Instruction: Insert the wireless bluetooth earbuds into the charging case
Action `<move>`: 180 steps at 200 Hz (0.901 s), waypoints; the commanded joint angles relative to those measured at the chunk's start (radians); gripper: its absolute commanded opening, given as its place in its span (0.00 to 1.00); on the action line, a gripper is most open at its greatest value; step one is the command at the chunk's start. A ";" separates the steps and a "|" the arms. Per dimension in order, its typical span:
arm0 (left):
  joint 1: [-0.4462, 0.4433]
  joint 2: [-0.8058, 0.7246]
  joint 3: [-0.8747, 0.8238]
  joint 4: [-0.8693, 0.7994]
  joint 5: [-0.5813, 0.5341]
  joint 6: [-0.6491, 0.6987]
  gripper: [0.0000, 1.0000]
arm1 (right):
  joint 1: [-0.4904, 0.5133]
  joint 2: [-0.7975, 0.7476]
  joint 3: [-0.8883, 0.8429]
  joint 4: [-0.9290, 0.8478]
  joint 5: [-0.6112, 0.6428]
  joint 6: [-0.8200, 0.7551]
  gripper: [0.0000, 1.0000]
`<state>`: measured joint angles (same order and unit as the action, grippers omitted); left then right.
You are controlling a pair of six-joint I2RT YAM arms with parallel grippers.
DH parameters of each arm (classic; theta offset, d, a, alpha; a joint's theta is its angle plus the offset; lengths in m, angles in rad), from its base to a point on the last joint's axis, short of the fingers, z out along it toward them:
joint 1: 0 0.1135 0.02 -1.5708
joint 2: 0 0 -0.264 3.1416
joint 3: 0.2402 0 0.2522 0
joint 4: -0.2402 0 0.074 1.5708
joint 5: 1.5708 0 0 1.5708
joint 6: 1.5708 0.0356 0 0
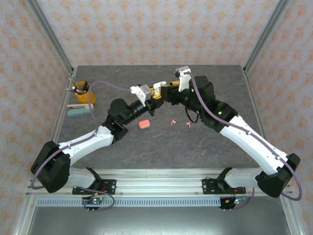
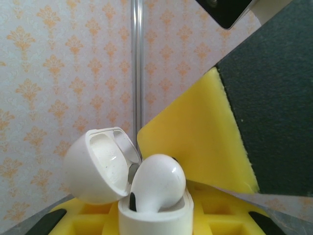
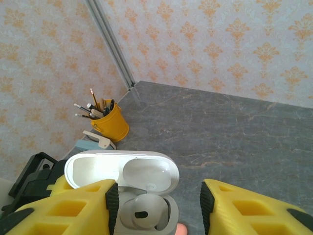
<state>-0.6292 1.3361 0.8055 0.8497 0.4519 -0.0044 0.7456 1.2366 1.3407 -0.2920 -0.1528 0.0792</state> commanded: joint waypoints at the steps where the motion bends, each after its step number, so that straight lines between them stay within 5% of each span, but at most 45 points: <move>1: -0.008 0.007 0.026 0.055 -0.001 -0.013 0.00 | 0.014 -0.009 0.051 0.007 0.022 0.027 0.51; 121: -0.007 -0.002 0.003 0.055 0.002 0.000 0.00 | -0.011 0.002 0.085 -0.002 0.060 0.105 0.54; 180: -0.007 -0.001 -0.022 0.024 0.040 0.015 0.00 | -0.107 0.214 0.447 -0.360 -0.055 0.179 0.49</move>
<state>-0.6296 1.3361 0.7986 0.8490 0.4660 0.0002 0.6640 1.3602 1.6402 -0.4549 -0.1509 0.2256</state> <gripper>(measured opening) 0.232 0.507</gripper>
